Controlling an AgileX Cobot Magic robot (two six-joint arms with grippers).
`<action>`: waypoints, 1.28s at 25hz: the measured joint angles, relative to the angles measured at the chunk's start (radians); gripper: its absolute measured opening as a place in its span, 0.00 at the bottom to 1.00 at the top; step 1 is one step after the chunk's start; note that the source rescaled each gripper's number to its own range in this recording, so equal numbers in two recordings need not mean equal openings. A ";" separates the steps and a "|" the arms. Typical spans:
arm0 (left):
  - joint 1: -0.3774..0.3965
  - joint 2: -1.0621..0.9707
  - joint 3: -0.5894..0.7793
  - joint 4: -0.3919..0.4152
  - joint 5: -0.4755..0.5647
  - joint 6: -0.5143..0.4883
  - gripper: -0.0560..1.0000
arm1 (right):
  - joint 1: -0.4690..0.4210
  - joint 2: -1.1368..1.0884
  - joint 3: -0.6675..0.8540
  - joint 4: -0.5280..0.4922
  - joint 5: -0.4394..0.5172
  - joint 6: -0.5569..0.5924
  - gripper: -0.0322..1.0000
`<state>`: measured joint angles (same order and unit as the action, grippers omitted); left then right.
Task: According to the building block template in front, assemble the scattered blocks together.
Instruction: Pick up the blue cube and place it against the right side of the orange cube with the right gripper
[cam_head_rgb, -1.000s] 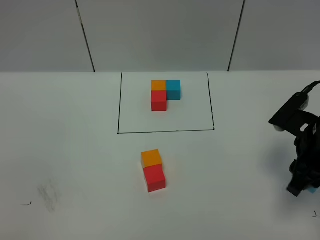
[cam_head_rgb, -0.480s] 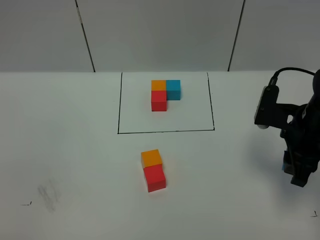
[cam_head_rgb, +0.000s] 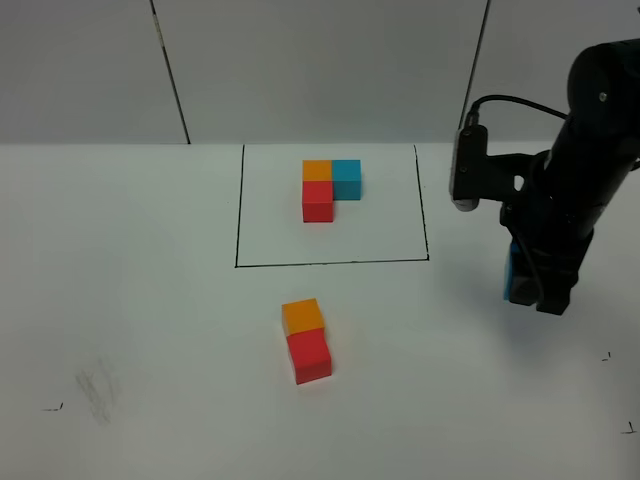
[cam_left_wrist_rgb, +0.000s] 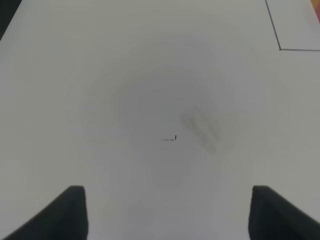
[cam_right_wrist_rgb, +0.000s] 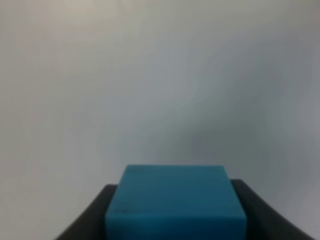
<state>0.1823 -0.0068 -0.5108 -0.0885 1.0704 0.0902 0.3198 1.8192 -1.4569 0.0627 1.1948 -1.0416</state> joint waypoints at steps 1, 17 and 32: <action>0.000 0.000 0.000 0.000 0.000 0.000 0.63 | 0.008 0.016 -0.028 0.003 0.009 -0.011 0.04; 0.000 0.000 0.000 0.000 0.000 0.001 0.63 | 0.185 0.098 -0.183 0.026 0.013 -0.032 0.04; 0.000 0.000 0.000 0.000 0.000 0.002 0.63 | 0.291 0.231 -0.185 0.004 -0.093 -0.157 0.04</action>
<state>0.1823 -0.0068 -0.5108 -0.0885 1.0704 0.0922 0.6103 2.0504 -1.6415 0.0670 1.1023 -1.1982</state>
